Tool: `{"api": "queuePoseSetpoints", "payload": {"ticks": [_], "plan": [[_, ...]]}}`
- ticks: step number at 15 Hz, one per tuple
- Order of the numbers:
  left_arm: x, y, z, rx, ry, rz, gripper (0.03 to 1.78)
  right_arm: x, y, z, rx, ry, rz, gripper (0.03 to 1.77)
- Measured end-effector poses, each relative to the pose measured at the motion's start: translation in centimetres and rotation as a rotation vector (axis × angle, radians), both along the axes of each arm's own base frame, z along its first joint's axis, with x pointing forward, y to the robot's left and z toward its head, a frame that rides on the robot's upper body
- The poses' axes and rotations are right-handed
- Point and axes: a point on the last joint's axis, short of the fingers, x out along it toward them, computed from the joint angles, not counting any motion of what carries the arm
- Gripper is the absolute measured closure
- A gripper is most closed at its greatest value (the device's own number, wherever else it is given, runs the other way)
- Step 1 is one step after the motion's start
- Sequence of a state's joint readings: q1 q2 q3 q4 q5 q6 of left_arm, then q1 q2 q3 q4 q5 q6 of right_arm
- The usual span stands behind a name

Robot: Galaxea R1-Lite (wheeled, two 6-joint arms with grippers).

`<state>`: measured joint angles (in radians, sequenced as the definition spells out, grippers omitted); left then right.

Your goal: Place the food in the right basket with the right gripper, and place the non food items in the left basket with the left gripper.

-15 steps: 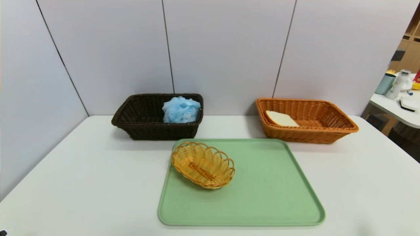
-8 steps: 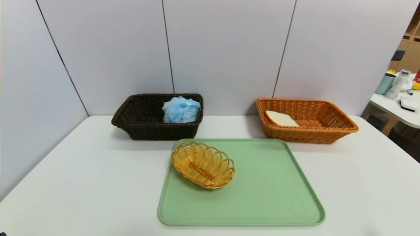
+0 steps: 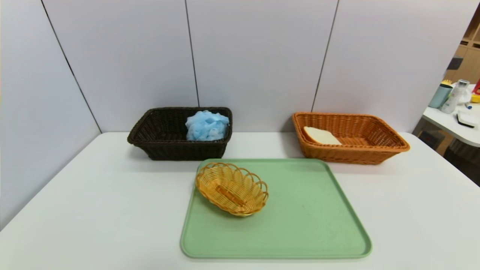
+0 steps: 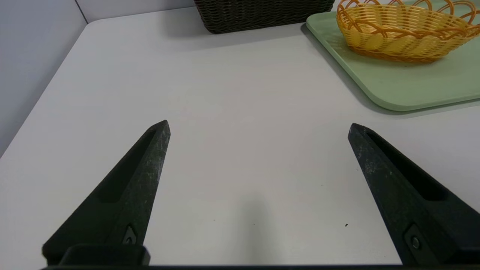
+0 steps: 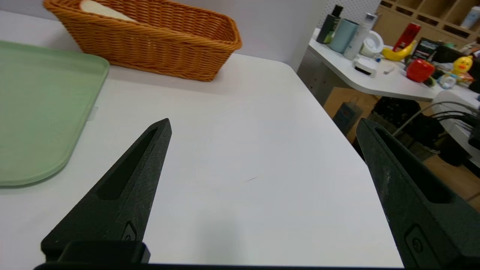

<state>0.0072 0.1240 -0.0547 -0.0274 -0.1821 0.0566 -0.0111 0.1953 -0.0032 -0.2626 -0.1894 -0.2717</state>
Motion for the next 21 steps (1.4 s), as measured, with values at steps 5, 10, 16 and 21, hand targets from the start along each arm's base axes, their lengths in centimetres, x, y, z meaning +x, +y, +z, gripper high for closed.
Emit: {"api": "queuePoseSetpoints", "payload": {"ticks": [5,10,16,21], "plan": [[-0.1,0.0,-0.3,-0.003,-0.005,0.012,0.12,-1.2,0.2,-1.8,0.026,0.060,0.120,0.11],[-0.2,0.1,-0.4,-0.007,-0.013,0.022,0.12,-1.8,0.4,-2.3,0.063,0.046,0.198,0.11],[-0.8,0.3,-1.0,0.001,-0.049,0.110,0.12,-1.8,0.4,-2.4,0.061,0.039,0.205,0.11],[-0.7,0.4,-2.0,-0.009,-0.037,0.173,0.12,-1.8,0.4,-2.4,0.055,0.040,0.206,0.11]]}}
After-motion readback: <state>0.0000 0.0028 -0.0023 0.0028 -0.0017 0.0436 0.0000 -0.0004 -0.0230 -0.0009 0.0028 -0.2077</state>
